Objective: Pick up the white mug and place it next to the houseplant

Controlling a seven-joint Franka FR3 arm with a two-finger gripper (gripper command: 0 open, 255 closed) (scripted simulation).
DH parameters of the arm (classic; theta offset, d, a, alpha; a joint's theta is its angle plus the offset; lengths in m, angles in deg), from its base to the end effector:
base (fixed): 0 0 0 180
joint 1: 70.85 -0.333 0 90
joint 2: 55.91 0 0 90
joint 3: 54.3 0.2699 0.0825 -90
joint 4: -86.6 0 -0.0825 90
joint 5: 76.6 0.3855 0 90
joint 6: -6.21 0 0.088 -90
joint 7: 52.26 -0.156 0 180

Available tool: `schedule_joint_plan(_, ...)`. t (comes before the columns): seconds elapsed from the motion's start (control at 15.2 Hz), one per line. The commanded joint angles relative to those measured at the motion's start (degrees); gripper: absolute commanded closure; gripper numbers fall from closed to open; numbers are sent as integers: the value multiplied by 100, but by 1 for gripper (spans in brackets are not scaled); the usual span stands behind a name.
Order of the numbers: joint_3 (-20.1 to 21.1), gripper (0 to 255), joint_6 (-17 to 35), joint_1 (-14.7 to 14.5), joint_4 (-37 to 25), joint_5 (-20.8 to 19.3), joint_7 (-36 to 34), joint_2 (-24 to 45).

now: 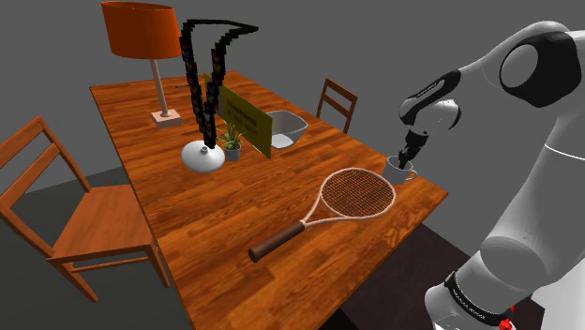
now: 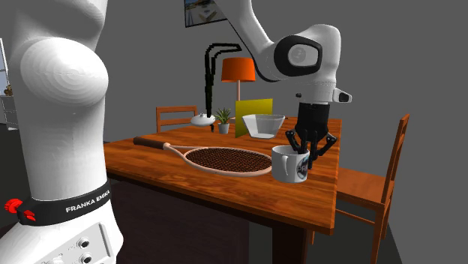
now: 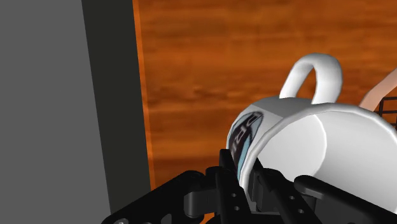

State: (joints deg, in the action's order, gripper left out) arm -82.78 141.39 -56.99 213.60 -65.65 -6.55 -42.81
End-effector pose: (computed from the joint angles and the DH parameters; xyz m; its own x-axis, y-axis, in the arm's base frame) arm 0.3920 -0.3586 0.1860 0.9971 -0.0720 -0.0232 -0.0731 -0.9960 -0.0508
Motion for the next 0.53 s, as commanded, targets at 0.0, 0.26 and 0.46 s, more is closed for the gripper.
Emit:
schedule_joint_plan(0.0,0,255,0,0,0,0,0,0)
schedule_joint_plan(0.26,-50,255,-196,-38,-43,-143,-102,-181)
schedule_joint_plan(0.46,-90,255,-398,-69,-99,-279,-199,-355)
